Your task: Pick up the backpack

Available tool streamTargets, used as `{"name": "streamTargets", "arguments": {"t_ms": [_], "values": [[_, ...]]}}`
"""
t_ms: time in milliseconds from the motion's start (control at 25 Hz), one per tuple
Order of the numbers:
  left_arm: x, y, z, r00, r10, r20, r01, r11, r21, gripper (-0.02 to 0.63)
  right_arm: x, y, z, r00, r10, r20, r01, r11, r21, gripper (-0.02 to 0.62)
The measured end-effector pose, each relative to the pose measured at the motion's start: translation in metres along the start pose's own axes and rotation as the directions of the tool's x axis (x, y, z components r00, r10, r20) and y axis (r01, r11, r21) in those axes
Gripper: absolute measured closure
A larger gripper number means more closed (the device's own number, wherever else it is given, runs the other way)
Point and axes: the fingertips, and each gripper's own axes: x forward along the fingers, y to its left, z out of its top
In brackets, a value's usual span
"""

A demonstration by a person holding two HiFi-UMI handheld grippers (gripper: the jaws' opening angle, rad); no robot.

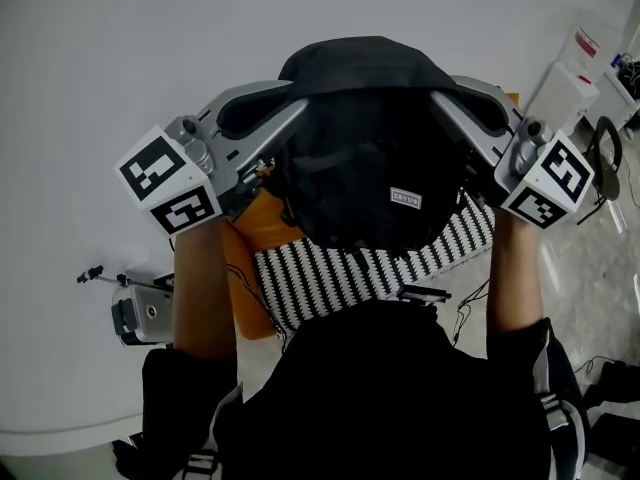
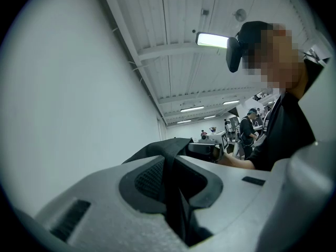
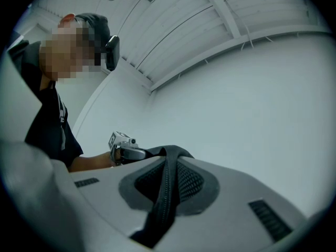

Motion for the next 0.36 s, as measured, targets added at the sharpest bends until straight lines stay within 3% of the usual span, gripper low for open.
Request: {"name": "streamTargets", "arguments": {"t_ms": [360], "values": [[0.004,-0.009,-0.004,1.0,-0.018,0.02,0.018,1.0,0.007,0.538,-0.011,0.004,-0.003,1.0,-0.016,0.007,0.016,1.0,-0.02,0.549]]}}
